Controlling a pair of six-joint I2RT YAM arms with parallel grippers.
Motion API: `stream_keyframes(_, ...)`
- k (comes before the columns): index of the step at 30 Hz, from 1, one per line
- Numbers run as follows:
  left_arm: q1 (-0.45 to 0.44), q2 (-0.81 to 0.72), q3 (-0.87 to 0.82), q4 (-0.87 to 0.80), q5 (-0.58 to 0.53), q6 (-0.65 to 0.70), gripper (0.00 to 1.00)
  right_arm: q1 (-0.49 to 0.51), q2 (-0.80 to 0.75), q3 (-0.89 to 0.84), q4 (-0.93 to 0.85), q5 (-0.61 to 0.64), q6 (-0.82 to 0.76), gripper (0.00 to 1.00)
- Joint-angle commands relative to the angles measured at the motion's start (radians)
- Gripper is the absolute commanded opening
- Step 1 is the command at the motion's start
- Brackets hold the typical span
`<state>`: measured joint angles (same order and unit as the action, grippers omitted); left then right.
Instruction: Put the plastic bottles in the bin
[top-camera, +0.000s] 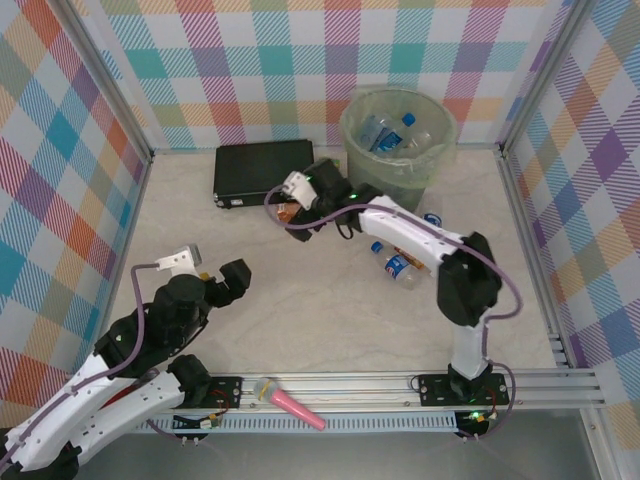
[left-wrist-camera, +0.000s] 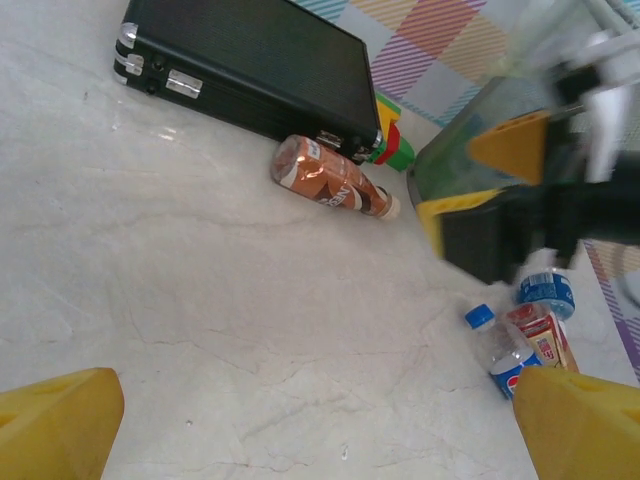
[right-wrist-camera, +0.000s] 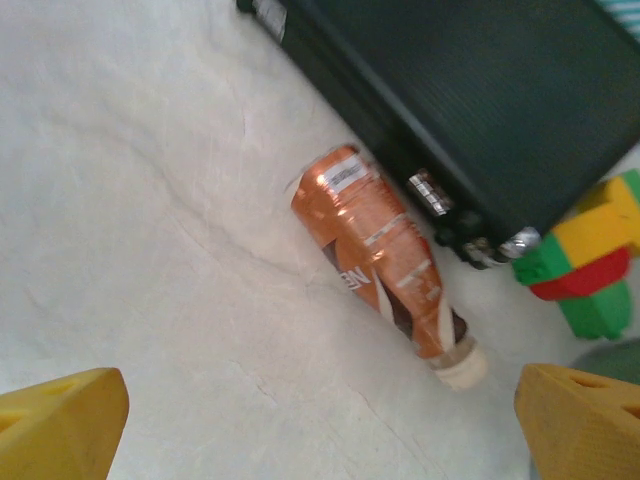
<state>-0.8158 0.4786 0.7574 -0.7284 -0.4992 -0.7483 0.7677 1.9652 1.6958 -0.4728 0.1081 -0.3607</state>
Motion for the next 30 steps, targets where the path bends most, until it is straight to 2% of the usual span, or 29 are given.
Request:
stream_keyframes(1,0.003,-0.021,0.032,-0.063,0.003,-0.009,1.0,0.016,0.077,0.087,-0.004,0.057,-0.14,0.95)
stream_keyframes(8,0.002,-0.026,0.054,-0.114,0.006,-0.004,1.0,0.015,0.266,0.252,-0.037,0.078,-0.175,0.94)
stream_keyframes(18,0.003,-0.026,0.057,-0.125,-0.005,-0.005,1.0,-0.024,0.491,0.504,-0.179,-0.013,-0.183,0.96)
stream_keyframes(25,0.002,-0.016,0.05,-0.112,-0.021,0.003,1.0,-0.025,0.536,0.496,-0.215,-0.035,-0.215,0.95)
stream_keyframes(30,0.003,0.008,0.048,-0.091,-0.011,0.009,1.0,-0.019,0.494,0.453,-0.253,-0.066,-0.165,0.81)
